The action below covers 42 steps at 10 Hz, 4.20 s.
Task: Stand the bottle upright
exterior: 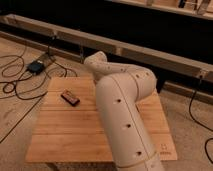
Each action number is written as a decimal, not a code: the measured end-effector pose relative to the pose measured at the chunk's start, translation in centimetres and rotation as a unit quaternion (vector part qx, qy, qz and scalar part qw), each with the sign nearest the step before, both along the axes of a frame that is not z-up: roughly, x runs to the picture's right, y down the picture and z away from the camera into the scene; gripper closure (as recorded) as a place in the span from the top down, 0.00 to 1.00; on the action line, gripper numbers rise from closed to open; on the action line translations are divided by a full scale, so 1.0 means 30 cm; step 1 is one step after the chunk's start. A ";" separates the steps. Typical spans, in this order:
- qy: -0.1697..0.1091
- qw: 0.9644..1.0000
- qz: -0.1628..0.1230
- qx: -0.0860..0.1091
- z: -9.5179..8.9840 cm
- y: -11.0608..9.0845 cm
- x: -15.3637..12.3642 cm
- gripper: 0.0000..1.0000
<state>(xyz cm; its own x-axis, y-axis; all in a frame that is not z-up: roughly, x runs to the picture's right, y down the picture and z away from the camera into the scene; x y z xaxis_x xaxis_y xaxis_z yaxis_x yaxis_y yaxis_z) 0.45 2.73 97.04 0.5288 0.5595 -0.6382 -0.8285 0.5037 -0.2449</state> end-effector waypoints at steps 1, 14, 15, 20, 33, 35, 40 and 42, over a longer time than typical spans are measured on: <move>0.009 1.000 -0.009 0.006 0.006 -0.014 0.025 0.80; -0.168 0.986 0.003 -0.020 -0.186 -0.091 0.026 0.80; -0.167 0.986 -0.003 -0.020 -0.193 -0.093 0.049 0.80; -0.138 0.987 -0.084 -0.011 -0.135 -0.073 0.175 0.80; -0.190 0.950 -0.246 -0.029 -0.075 -0.038 0.190 0.80; -0.186 0.950 -0.248 -0.025 -0.061 -0.048 0.200 0.80; -0.177 0.947 -0.269 -0.012 -0.045 -0.079 0.216 0.80; -0.167 0.944 -0.286 0.001 -0.037 -0.087 0.234 0.80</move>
